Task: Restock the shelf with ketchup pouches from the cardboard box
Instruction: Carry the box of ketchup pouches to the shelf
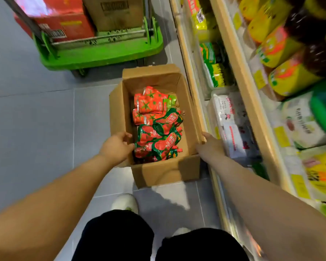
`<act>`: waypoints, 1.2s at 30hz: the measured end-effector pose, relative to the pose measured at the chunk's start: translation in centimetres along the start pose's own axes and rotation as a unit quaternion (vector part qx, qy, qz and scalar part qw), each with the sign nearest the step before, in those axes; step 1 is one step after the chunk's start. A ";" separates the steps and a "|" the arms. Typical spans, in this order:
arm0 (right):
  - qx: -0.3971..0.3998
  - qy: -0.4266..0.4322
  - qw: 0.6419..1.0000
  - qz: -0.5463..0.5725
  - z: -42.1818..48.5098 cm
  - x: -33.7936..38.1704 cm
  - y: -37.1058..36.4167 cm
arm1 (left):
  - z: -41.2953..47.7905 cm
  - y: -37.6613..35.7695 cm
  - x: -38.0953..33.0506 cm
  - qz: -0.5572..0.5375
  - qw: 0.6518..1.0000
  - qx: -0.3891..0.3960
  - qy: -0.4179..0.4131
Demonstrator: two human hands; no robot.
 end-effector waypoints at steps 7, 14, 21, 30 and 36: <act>-0.014 0.017 0.998 0.055 9.2 -3.7 -5.3 | 9.6 -6.0 5.2 -0.007 0.997 -0.052 0.055; -0.077 0.013 0.996 0.051 16.0 -4.1 -6.5 | 14.5 -10.9 7.0 -0.215 0.971 -0.024 0.107; -0.103 -0.019 0.994 -0.011 17.6 -5.1 -6.4 | 15.5 -10.0 7.1 -0.110 0.977 -0.131 0.128; -0.089 -0.005 0.995 -0.038 12.0 -4.8 -4.6 | 11.3 -6.1 6.6 -0.051 0.987 -0.128 0.084; -0.048 -0.033 0.998 -0.018 3.6 -2.6 -1.1 | 3.3 -1.3 6.0 -0.039 0.990 -0.085 0.108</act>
Point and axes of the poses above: each hand's wrist, its own z-axis towards the middle knuckle, its own y-axis out of the back of the hand, x = y × z, the point moved 10 cm from there along z, towards the middle knuckle, and after that the axes turned 15 degrees about z, right-handed, at the moved point
